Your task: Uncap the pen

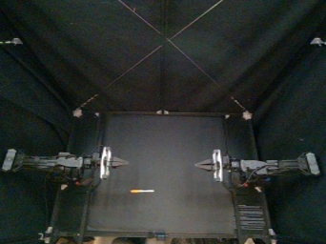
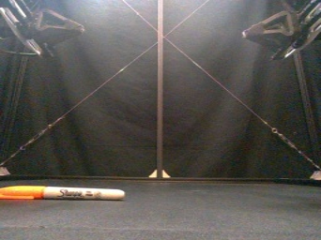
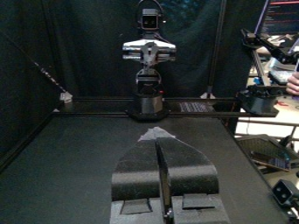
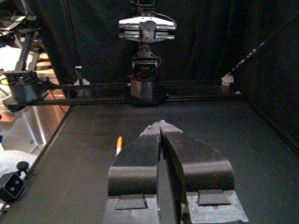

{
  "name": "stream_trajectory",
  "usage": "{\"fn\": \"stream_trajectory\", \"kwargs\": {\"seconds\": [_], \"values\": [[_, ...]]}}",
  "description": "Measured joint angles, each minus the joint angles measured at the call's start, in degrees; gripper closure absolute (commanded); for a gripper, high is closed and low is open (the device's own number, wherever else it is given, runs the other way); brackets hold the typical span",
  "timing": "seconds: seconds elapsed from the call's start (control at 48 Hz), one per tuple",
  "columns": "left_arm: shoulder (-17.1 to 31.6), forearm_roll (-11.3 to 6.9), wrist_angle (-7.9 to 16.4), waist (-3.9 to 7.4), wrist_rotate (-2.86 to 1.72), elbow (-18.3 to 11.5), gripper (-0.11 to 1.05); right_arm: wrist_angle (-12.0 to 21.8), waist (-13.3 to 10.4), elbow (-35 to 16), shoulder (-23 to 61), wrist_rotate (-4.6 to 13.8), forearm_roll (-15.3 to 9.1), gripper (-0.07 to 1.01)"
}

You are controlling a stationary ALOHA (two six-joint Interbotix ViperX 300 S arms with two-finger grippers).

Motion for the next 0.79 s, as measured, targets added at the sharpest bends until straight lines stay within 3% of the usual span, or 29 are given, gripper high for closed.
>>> {"fn": "stream_trajectory", "kwargs": {"seconds": [0.208,0.396,0.542,0.688,0.792], "values": [[0.8,0.0,0.0,-0.35,-0.18,0.7,0.95,-0.1,0.5,-3.0,7.6,1.76,1.7,0.95],[3.4,0.09,0.1,-1.85,-0.18,0.6,0.94,0.0,3.3,-10.2,21.8,1.23,3.6,0.94],[6.8,-0.26,0.8,-2.72,-0.26,0.6,0.93,0.1,5.4,-15.6,32.3,1.41,6.9,0.92],[9.8,-2.02,3.6,-3.78,-0.35,0.7,0.91,0.1,7.3,-20.2,42.4,1.41,10.1,0.78],[11.3,-4.22,7.4,-4.31,-0.35,0.6,0.86,0.1,8.3,-22.8,48.0,1.41,10.9,0.61]]}}
